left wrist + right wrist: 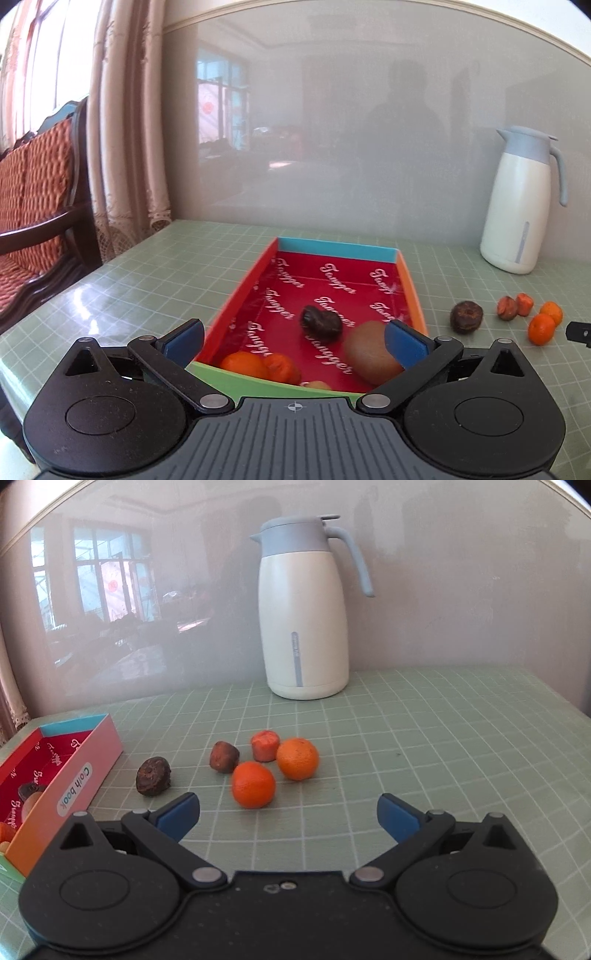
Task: Organize fruits
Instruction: 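Move the right tool to a tangerine and close on it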
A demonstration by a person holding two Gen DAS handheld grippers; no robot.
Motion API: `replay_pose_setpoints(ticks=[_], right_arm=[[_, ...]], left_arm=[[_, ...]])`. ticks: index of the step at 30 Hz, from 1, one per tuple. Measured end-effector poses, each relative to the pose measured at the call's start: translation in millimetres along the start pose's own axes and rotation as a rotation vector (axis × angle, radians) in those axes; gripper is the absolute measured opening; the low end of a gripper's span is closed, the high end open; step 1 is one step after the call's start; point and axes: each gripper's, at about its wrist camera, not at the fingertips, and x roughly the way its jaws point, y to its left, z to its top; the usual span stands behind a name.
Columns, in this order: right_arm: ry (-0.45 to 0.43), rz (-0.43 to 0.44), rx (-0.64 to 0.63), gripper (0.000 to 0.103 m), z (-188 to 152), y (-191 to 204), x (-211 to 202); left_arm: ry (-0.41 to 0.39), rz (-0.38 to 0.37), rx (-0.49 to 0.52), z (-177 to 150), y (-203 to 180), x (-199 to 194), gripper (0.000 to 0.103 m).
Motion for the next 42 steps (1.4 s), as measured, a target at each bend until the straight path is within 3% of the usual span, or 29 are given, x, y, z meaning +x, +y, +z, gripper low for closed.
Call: replay_pose_setpoints(ticks=[5, 13, 19, 21, 23, 34, 42], right_arm=[[0.018, -0.01, -0.029, 0.097, 7, 13, 22], [0.086, -0.039, 0.034, 0.096, 11, 13, 58], [0.117, -0.033, 0.045, 0.072, 10, 20, 74], [0.117, -0.023, 0.057, 0.059, 9, 21, 76], [0.108, -0.015, 0.057, 0.038, 9, 23, 75], [0.079, 0.038, -0.011, 0.035, 7, 44, 60], [0.049, 0.133, -0.053, 0.035, 13, 64, 50]], left_arm=[[0.032, 0.029, -0.06, 0, 25, 9, 0.103], [0.026, 0.078, -0.091, -1, 50, 12, 0.103], [0.029, 0.106, -0.103, -2, 65, 14, 0.103], [0.031, 0.114, -0.11, -2, 69, 15, 0.103], [0.033, 0.118, -0.117, -2, 72, 16, 0.103], [0.037, 0.147, -0.136, -1, 79, 18, 0.103], [0.036, 0.19, -0.152, -3, 85, 17, 0.103]])
